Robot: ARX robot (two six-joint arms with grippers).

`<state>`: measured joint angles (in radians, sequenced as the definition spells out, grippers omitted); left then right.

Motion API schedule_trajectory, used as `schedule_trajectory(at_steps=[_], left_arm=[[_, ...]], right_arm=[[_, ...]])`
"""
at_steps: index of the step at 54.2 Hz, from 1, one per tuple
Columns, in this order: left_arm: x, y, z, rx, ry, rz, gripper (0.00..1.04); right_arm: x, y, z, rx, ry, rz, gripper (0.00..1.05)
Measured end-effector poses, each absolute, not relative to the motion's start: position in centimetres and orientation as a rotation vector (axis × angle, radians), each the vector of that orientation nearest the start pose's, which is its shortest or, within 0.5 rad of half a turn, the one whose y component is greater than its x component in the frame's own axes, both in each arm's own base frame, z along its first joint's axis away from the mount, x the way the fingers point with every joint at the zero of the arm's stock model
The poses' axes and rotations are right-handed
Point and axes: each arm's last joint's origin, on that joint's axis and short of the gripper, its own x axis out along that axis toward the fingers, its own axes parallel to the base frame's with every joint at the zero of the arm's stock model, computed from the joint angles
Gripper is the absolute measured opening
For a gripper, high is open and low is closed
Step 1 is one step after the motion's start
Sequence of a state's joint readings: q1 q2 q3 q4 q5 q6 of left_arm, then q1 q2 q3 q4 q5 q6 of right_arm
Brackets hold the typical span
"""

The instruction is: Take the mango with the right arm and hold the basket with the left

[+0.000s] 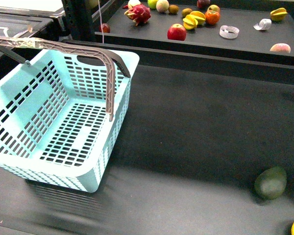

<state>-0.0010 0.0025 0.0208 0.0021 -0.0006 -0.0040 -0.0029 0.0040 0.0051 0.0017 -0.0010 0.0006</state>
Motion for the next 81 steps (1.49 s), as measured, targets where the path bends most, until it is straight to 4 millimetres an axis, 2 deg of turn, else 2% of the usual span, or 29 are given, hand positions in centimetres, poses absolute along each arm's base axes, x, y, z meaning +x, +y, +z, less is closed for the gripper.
schedule_trajectory(at_steps=[49, 54, 59, 68, 73, 76, 79, 81], left_arm=[[9.7, 0.0, 17.1, -0.004, -0.020, 0.001, 0.99], [9.6, 0.0, 17.5, -0.108, -0.079, 0.185, 0.99], [10.2, 0.1, 17.3, -0.166, -0.052, 0.211, 0.99], [12.4, 0.2, 17.0, -0.247, -0.004, 0.226, 0.99], [15.3, 0.0, 16.9, -0.306, 0.056, 0.220, 0.99], [17.9, -0.4, 16.8, -0.374, 0.111, 0.201, 0.99], [20.5, -1.3, 15.9, -0.440, 0.184, 0.192, 0.99], [21.4, -1.5, 15.5, -0.463, 0.212, 0.186, 0.99]], right_arm=[[9.8, 0.0, 16.5, 0.001, -0.003, -0.002, 0.97], [9.8, 0.0, 16.5, 0.001, -0.003, -0.002, 0.97], [9.8, 0.0, 16.5, 0.001, -0.003, -0.002, 0.97], [9.8, 0.0, 16.5, 0.001, -0.003, -0.002, 0.97], [9.8, 0.0, 16.5, 0.001, -0.003, -0.002, 0.97], [9.8, 0.0, 16.5, 0.001, -0.003, -0.002, 0.97], [9.8, 0.0, 16.5, 0.001, -0.003, -0.002, 0.97], [9.8, 0.0, 16.5, 0.001, -0.003, -0.002, 0.97]])
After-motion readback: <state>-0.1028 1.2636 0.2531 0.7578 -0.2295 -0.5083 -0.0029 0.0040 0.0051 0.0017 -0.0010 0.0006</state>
